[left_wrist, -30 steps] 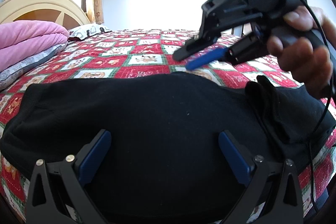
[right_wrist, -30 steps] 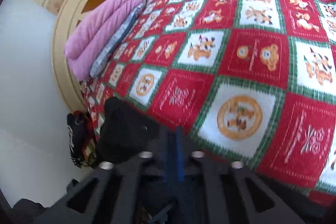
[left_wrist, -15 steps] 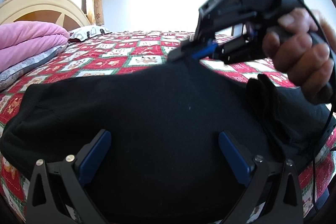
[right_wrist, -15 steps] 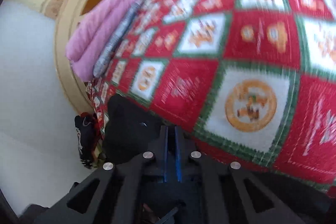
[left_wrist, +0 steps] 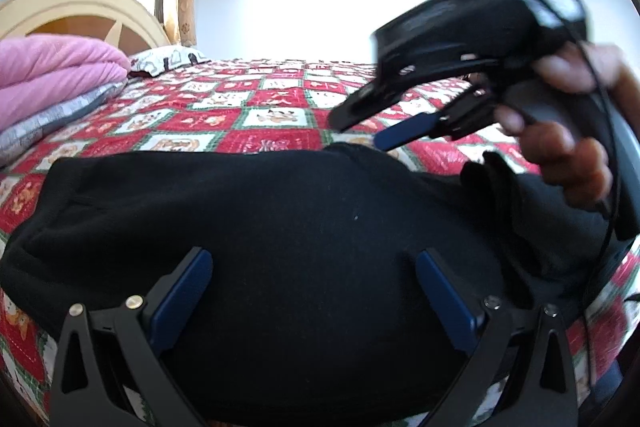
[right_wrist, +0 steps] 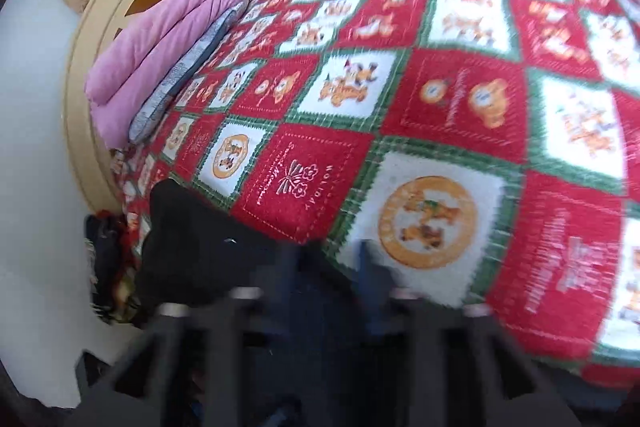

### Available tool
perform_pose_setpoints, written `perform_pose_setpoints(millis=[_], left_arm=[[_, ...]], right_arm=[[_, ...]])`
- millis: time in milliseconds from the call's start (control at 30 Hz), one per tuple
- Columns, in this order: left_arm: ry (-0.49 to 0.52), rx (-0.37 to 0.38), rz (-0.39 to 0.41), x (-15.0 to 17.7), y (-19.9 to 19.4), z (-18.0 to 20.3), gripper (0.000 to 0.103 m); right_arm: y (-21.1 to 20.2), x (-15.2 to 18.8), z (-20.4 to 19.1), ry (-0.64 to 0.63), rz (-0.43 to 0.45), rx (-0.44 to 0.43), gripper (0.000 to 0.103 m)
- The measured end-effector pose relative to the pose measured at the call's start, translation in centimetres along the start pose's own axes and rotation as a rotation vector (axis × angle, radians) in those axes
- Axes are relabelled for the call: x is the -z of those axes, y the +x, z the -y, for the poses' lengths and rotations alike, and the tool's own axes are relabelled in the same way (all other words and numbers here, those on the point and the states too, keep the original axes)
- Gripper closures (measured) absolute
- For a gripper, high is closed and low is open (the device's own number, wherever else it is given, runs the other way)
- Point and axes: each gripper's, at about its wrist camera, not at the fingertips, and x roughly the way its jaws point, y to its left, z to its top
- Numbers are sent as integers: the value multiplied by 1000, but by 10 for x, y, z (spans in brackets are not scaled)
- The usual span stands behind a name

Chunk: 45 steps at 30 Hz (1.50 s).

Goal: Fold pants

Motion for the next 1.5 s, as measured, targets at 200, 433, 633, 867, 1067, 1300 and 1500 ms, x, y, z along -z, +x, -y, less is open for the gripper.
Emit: perform_pose_setpoints(millis=[200, 433, 633, 867, 1067, 1300, 1500], left_arm=[[-60, 9, 23, -21, -22, -18, 0], [-60, -140, -47, -44, -23, -65, 0], [-85, -223, -83, -58, -24, -113, 0], [-112, -240, -172, -44, -3, -147, 0], [-175, -194, -208, -33, 9, -162, 0], [-177, -160, -190, -30, 13, -166, 0], [-171, -139, -181, -28, 16, -169, 0]], right_arm=[[-62, 24, -1, -26, 112, 73, 51], [-105, 72, 25, 108, 197, 151, 40], [-106, 115, 12, 125, 268, 137, 40], [-82, 135, -21, 28, 253, 155, 40], [-68, 139, -34, -14, 246, 154, 40], [-57, 145, -34, -4, 230, 151, 40], [-55, 152, -40, -20, 239, 162, 40]])
